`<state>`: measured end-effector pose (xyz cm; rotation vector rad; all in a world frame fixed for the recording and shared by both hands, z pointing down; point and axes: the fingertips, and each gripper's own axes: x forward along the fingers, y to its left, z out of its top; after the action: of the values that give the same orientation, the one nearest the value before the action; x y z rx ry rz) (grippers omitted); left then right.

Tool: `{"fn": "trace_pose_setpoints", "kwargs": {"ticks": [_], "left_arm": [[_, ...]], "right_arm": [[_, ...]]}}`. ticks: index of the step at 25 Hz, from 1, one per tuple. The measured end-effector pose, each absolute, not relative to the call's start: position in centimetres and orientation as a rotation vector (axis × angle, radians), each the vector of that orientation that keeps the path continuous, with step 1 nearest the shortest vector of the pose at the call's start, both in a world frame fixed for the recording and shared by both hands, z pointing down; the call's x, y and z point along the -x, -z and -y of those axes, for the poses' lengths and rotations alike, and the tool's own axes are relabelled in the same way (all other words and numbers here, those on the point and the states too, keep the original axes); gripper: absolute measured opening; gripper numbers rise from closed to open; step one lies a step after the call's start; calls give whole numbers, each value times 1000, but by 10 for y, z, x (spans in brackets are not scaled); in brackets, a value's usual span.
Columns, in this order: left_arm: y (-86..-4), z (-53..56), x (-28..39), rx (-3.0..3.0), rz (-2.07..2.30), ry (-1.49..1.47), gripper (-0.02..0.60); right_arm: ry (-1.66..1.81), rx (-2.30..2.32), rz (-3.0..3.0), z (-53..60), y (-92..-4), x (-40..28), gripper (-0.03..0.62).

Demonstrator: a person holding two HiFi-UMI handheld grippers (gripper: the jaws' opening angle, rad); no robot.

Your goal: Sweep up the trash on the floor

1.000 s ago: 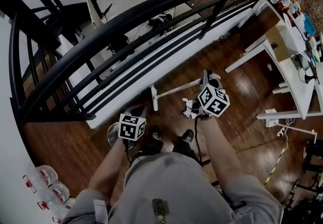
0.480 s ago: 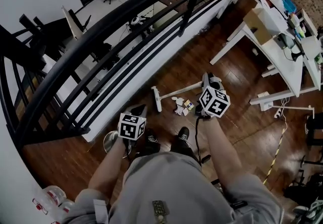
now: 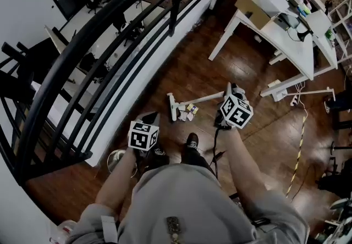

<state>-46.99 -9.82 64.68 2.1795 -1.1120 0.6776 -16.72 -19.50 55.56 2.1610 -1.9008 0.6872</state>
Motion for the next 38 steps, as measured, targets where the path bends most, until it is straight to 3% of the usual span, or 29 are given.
{"fn": "trace_pose_setpoints", "kwargs": {"ticks": [6, 14, 24, 38], "left_arm": [[-642, 101, 429, -2242, 1046, -700, 8], [-616, 119, 413, -2267, 1113, -677, 8], [-548, 162, 427, -2321, 1292, -501, 6], [-446, 186, 361, -2558, 1228, -260, 6]], "right_arm": [[-781, -2240, 1863, 175, -554, 127, 69], [-829, -2021, 2127, 195, -539, 171, 69], [-681, -1654, 2397, 220, -466, 222, 69], [-373, -1581, 2554, 193, -393, 208, 69]]}}
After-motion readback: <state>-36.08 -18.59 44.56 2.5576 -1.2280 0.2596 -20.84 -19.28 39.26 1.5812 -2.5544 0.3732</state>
